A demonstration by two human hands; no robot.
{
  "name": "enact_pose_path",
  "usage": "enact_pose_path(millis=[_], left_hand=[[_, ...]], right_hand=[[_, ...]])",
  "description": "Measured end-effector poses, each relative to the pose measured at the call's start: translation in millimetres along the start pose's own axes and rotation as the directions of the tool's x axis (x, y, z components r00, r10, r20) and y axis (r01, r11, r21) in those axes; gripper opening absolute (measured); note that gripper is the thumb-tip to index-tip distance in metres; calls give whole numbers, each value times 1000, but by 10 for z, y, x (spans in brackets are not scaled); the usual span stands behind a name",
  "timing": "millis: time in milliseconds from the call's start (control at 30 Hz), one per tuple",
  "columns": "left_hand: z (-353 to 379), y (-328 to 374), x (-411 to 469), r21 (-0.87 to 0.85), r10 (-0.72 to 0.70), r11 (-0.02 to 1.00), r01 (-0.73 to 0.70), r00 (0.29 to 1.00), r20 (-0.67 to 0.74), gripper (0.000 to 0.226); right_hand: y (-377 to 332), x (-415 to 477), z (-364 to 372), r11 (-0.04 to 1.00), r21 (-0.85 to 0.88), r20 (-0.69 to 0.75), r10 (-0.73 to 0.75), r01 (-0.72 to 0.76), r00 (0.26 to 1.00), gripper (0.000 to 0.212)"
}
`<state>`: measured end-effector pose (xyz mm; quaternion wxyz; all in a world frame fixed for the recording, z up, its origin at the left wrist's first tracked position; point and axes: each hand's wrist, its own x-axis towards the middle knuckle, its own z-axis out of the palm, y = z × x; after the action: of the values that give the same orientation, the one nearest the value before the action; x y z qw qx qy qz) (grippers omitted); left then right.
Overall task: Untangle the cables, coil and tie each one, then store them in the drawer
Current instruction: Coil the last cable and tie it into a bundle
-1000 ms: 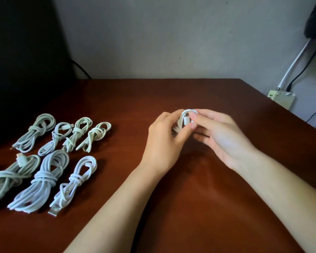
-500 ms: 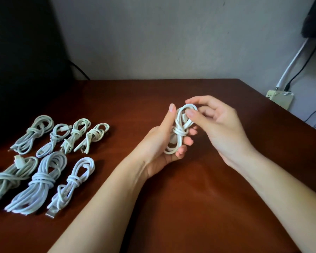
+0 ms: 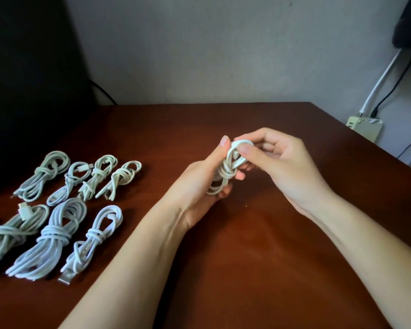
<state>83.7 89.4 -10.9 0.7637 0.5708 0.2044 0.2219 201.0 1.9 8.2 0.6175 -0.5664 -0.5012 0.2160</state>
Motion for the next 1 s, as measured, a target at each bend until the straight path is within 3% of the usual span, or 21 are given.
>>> enact_pose_path(millis=[200, 467, 800, 1000], left_hand=[[25, -3, -23, 139, 37, 990, -25, 996, -80, 54], [42, -1, -51, 291, 69, 956, -39, 993, -94, 92], [42, 26, -68, 302, 43, 953, -14, 995, -88, 71], [50, 13, -43, 282, 36, 959, 23, 979, -203, 60]], right_hand=[[-3, 9, -2, 967, 210, 29, 141, -144, 990, 19], [-39, 17, -27, 969, 171, 63, 169, -177, 984, 20], [-37, 47, -76, 951, 191, 127, 223, -244, 967, 16], [69, 43, -8, 910, 297, 34, 291, -288, 956, 13]])
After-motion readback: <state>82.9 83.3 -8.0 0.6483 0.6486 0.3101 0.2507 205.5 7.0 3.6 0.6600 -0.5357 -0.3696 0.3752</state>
